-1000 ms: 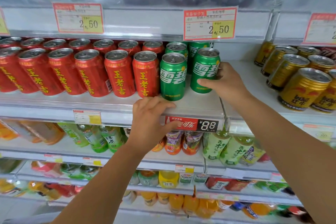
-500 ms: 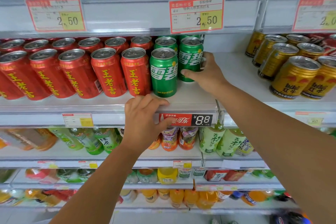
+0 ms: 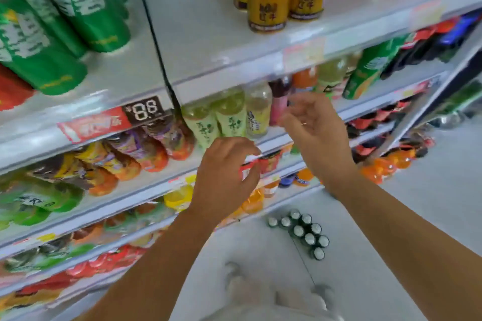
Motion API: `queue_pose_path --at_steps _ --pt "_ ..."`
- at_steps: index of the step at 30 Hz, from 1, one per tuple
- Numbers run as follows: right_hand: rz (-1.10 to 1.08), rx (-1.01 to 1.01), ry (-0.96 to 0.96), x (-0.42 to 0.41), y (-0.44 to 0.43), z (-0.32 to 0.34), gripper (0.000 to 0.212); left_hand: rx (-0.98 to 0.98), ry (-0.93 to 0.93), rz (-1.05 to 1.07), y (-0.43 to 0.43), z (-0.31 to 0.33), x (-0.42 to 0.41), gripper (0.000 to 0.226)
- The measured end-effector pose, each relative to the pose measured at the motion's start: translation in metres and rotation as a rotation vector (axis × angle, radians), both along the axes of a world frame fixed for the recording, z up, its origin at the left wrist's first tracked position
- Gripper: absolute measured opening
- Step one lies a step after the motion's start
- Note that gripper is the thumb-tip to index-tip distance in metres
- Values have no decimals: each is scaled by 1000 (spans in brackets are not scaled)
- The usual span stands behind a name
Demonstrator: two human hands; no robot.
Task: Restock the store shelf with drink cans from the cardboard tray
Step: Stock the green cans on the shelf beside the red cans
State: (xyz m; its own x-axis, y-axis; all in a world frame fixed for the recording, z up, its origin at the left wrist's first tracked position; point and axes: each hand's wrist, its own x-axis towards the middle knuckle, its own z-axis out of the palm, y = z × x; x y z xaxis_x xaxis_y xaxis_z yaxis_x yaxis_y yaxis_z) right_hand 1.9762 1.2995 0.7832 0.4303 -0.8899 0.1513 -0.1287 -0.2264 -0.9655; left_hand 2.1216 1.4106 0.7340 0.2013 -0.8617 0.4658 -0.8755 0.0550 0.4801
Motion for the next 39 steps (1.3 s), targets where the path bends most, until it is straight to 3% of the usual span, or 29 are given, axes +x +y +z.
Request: queue_pose_path --at_steps 4,8,14,19,22,26,31,39 --pt "-191 260 185 -87 -15 -99 21 485 226 -111 -19 -104 -66 39" --pt "-388 498 381 -163 -16 -223 18 986 274 -163 -21 -214 -117 55" --pt "-478 813 573 -241 10 -437 29 1301 301 -135 -23 -401 -163 51" --pt "-511 1039 629 -268 32 -621 39 1366 328 -68 -42 -570 -182 59" --pt "-493 1074 666 -271 39 -722 47 1324 320 -84 -59 -672 -185 67" --pt "-439 1059 729 -264 39 -800 72 1187 173 -196 -88 -757 -186 79" --pt "-423 984 756 -255 40 -857 94 1031 115 -263 -109 -813 -197 89" --pt "-517 929 801 -248 35 -869 75 983 103 -276 -118 -830 -199 78"
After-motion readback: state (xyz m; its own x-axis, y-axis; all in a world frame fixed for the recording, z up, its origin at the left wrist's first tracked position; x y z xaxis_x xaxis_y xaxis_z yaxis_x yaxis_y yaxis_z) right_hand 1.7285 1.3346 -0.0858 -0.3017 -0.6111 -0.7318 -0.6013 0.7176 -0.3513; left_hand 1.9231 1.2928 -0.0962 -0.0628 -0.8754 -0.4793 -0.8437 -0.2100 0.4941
